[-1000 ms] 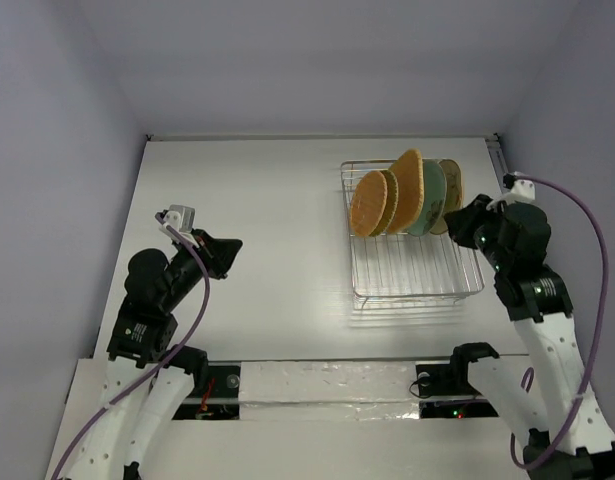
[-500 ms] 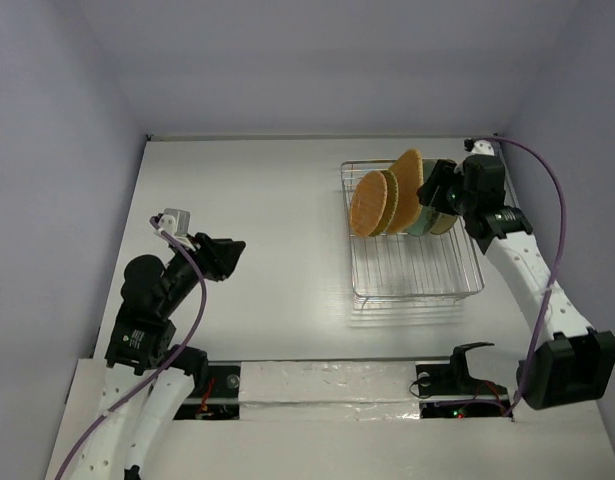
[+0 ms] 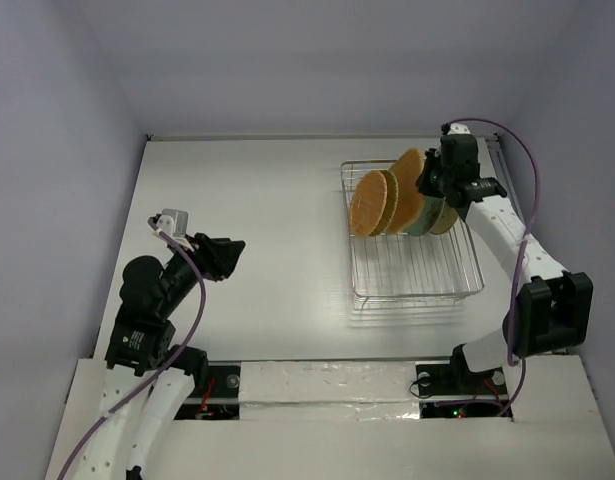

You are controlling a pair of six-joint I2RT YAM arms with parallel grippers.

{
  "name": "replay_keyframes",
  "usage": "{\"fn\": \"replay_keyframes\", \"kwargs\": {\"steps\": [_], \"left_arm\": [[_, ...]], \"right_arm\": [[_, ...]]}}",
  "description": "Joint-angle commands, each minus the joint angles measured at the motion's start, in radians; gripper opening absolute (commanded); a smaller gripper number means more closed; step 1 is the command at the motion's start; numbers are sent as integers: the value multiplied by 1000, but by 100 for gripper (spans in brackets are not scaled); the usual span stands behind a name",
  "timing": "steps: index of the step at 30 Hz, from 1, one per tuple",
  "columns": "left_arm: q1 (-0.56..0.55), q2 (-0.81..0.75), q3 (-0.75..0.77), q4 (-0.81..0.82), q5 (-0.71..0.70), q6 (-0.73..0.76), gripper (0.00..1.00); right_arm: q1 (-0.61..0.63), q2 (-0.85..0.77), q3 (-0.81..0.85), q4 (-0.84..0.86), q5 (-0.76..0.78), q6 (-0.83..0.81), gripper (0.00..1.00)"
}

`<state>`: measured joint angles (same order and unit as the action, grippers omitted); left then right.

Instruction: Unload the plates from the dish rack

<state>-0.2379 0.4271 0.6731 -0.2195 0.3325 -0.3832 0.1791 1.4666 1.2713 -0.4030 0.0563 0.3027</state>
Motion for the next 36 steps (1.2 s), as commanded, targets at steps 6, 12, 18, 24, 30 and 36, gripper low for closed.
{"fn": "replay_keyframes", "kwargs": {"steps": [6, 12, 18, 24, 30, 36], "left_arm": [[6, -10, -6, 54, 10, 1, 40], [6, -11, -4, 51, 4, 1, 40], [6, -17, -1, 42, -21, -2, 41], [15, -27, -1, 40, -33, -5, 41], [35, -42, -3, 37, -52, -10, 42], [45, -67, 0, 26, -82, -16, 42]], "right_arm": [[77, 17, 169, -75, 234, -62, 0], [143, -48, 318, -157, 355, -96, 0], [200, -190, 419, -204, 445, -106, 0], [263, -299, 298, -39, 196, 1, 0], [459, -139, 204, 257, -4, 222, 0], [609, 231, 368, 424, 50, 380, 0]]}}
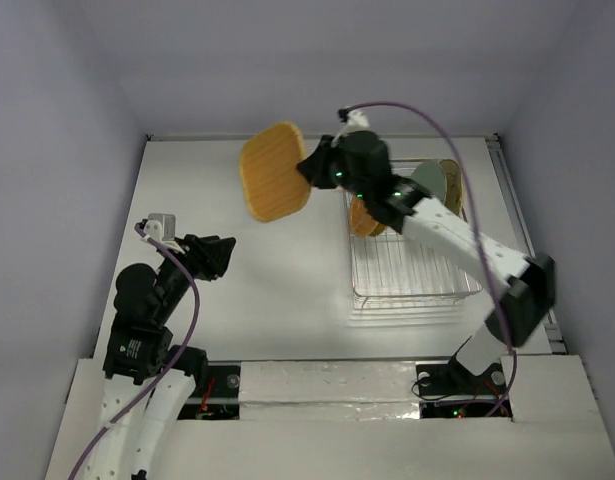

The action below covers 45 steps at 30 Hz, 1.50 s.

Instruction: Unload the plates from the dish rack

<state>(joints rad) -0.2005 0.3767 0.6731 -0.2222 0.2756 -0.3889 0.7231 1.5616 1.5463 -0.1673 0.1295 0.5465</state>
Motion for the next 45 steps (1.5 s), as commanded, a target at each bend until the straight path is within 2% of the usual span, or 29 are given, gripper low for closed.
{"fn": "replay_keyframes", "kwargs": {"steps": [1, 7, 13, 15, 16, 19, 26, 28, 30, 31, 33, 35, 36, 37, 38, 39, 43, 45], "left_arm": [[7, -25, 0, 29, -27, -10, 42], [7, -30, -1, 32, -23, -10, 43], [7, -22, -6, 40, -7, -11, 44], [7, -21, -6, 40, -6, -11, 44], [7, -22, -6, 40, -6, -11, 44], [7, -21, -6, 40, -6, -11, 44], [7, -18, -6, 38, -6, -10, 44], [7, -18, -6, 38, -9, -11, 44], [7, -18, -6, 37, -12, -11, 44], [7, -18, -6, 37, -10, -11, 44], [7, -18, -6, 38, -10, -10, 44], [7, -16, -4, 38, -10, -11, 44], [7, -16, -4, 38, -10, -11, 44], [7, -16, -6, 37, -10, -11, 44], [7, -16, -4, 38, -9, -11, 44], [7, -18, -6, 38, -9, -11, 44], [7, -18, -6, 40, -7, -11, 43], [7, -18, -7, 41, -10, -11, 34]], "right_arm": [[65, 175, 109, 216, -21, 157, 0], [75, 346, 66, 324, -18, 285, 0], [75, 402, -78, 350, 10, 325, 1], [75, 422, -115, 353, 13, 331, 17], [75, 426, -144, 347, 18, 332, 29], [75, 439, -195, 365, 24, 333, 40], [75, 443, -203, 304, 25, 274, 42], [75, 413, -190, 273, 41, 256, 58], [75, 375, -180, 241, 62, 215, 67], [75, 352, -180, 209, 71, 199, 75], [75, 258, -181, 174, 114, 142, 78], [75, 183, -202, 98, 159, 81, 75], [75, 99, -218, 79, 220, 60, 65], [75, 56, -233, 34, 249, 35, 30], [75, 16, -264, 6, 287, 6, 9], [62, -58, -278, -20, 356, -9, 0], [-7, -158, -314, -174, 427, -77, 0], [-42, -173, -322, -208, 441, -103, 0]]}}
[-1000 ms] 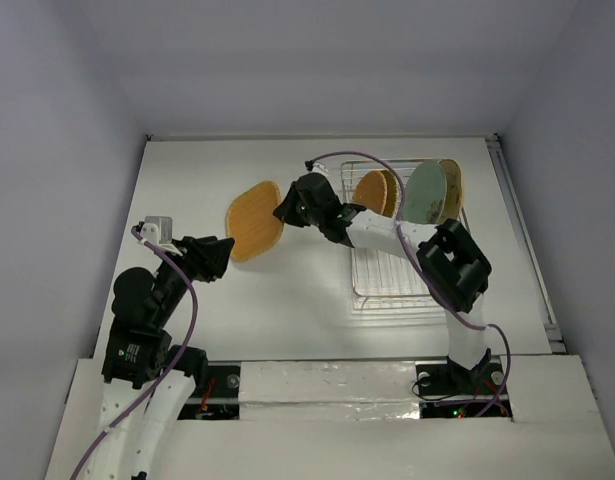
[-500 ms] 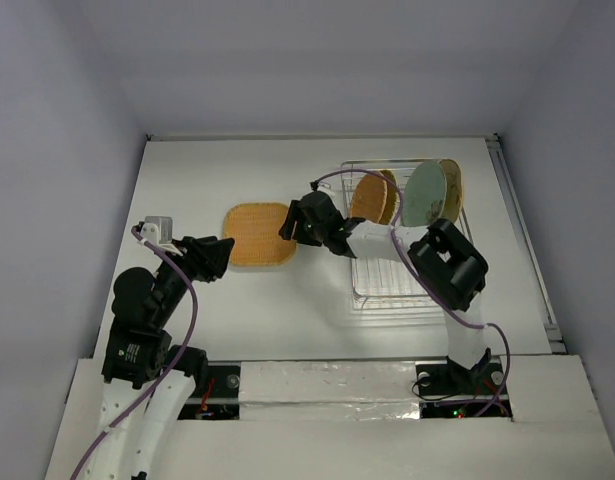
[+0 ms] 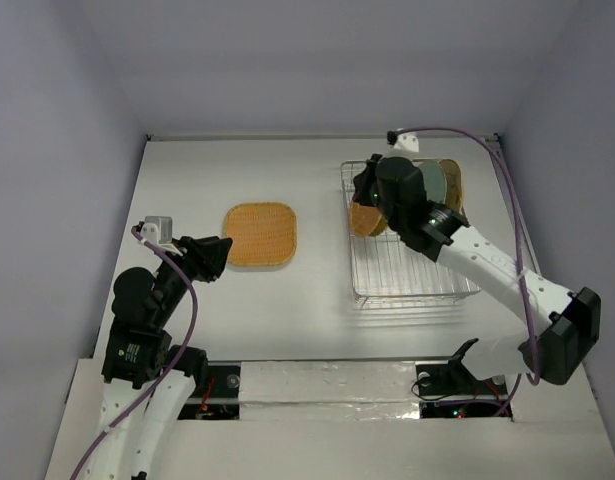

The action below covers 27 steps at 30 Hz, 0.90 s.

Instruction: Unload the plates from the dish rack

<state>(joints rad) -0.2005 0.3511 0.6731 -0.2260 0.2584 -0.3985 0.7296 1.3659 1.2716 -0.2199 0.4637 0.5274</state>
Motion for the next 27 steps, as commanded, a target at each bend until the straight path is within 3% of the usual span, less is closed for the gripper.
{"fn": "replay_keyframes", "kwargs": {"steps": [1, 2, 4, 7, 11, 21, 25, 27], "left_arm": [[7, 11, -7, 43, 7, -2, 28], [7, 9, -7, 43, 4, -2, 18], [7, 11, -7, 42, -1, -3, 14], [7, 11, -7, 42, -2, -3, 14], [7, 9, -6, 39, 1, -3, 21], [7, 3, -6, 40, 5, -3, 25], [7, 0, -6, 42, 7, -3, 26], [7, 2, -7, 42, 5, -3, 26]], "right_arm": [[-80, 13, -48, -179, 108, -90, 9], [-97, 12, -48, -185, 105, -107, 19], [-148, 13, -45, -199, 70, -125, 47], [-179, 32, -34, -196, 38, -148, 53], [-200, 84, -6, -194, 10, -164, 50], [-229, 229, 26, -154, -2, -161, 42], [-229, 233, 35, -145, 19, -161, 13], [-229, 185, 37, -138, 39, -171, 6]]}}
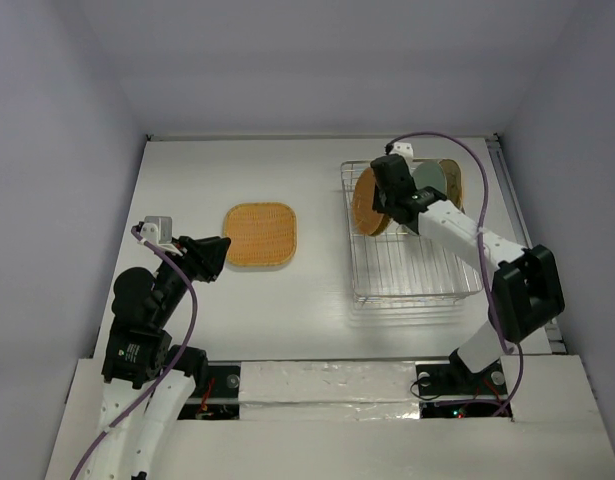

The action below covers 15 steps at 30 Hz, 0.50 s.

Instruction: Unload the plates from the dish rack

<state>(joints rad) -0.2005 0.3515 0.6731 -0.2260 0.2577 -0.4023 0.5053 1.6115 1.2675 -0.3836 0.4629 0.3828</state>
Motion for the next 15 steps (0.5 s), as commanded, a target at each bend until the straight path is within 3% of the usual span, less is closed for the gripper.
{"fn": "replay_keyframes", "kwargs": {"steps": [1, 10, 15], "left_arm": [[7, 1, -7, 43, 8, 2, 26], [7, 0, -7, 43, 11, 0, 26], [7, -3, -7, 43, 8, 0, 26]], "right_arm": [[-5, -77, 49, 32, 42, -30, 4], [6, -220, 170, -24, 65, -81, 0], [82, -286, 164, 15, -2, -58, 0]]}}
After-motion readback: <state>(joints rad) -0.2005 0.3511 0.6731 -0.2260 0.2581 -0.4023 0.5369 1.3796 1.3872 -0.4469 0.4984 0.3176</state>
